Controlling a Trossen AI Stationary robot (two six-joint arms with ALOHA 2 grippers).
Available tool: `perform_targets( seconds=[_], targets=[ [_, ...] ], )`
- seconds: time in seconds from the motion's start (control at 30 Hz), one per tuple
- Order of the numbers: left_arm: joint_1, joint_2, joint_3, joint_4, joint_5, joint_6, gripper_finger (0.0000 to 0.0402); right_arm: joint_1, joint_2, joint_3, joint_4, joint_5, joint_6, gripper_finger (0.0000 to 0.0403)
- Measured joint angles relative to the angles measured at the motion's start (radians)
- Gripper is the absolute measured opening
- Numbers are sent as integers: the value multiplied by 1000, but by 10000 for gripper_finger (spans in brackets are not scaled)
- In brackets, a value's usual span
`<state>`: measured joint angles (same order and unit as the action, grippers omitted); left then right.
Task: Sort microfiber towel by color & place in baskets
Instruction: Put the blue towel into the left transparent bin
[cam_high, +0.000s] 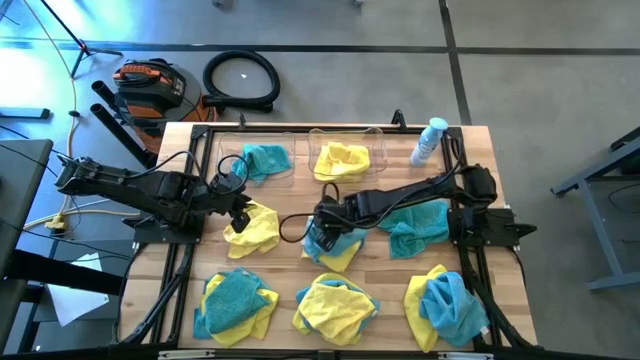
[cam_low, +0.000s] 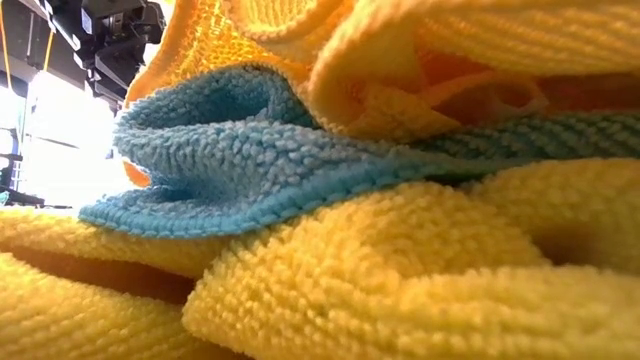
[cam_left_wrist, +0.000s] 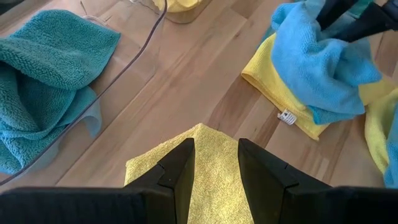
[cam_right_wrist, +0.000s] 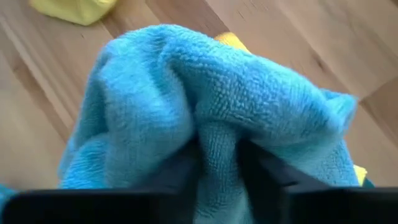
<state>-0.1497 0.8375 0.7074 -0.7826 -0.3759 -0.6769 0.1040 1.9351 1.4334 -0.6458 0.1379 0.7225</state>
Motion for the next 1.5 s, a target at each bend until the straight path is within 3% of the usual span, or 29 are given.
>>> perform_targets(
  seconds=[0.1, 0.27, 0.43, 0.57, 0.77, 1.03, 1.17, 1.5],
  targets=[
    [0, 0, 0, 0, 0, -1, 113, 0, -9, 22, -12, 0, -9, 17],
    [0, 0, 0, 2, -1, -2, 113, 1, -65, 76, -63, 21, -13, 28],
    [0, 0, 0, 3, -2, -2, 113, 0, -138, 147, -106, 97, -63, 5],
    [0, 0, 0, 3, -9, -4, 113, -12, -179, 215, -91, 165, -161, 10],
    [0, 0, 0, 3, -10, -97, 113, -100, -184, 308, -1, 174, -352, 4],
    [-1, -9, 0, 3, -10, -211, 113, -300, -140, 321, 256, -131, -464, 2],
    [-1, -29, 0, 11, -9, -211, 113, -348, -69, 321, 416, -275, -473, 1],
    [-1, -31, 0, 25, -23, -212, 113, -373, 138, 320, 644, -310, -548, 5]
  ],
)
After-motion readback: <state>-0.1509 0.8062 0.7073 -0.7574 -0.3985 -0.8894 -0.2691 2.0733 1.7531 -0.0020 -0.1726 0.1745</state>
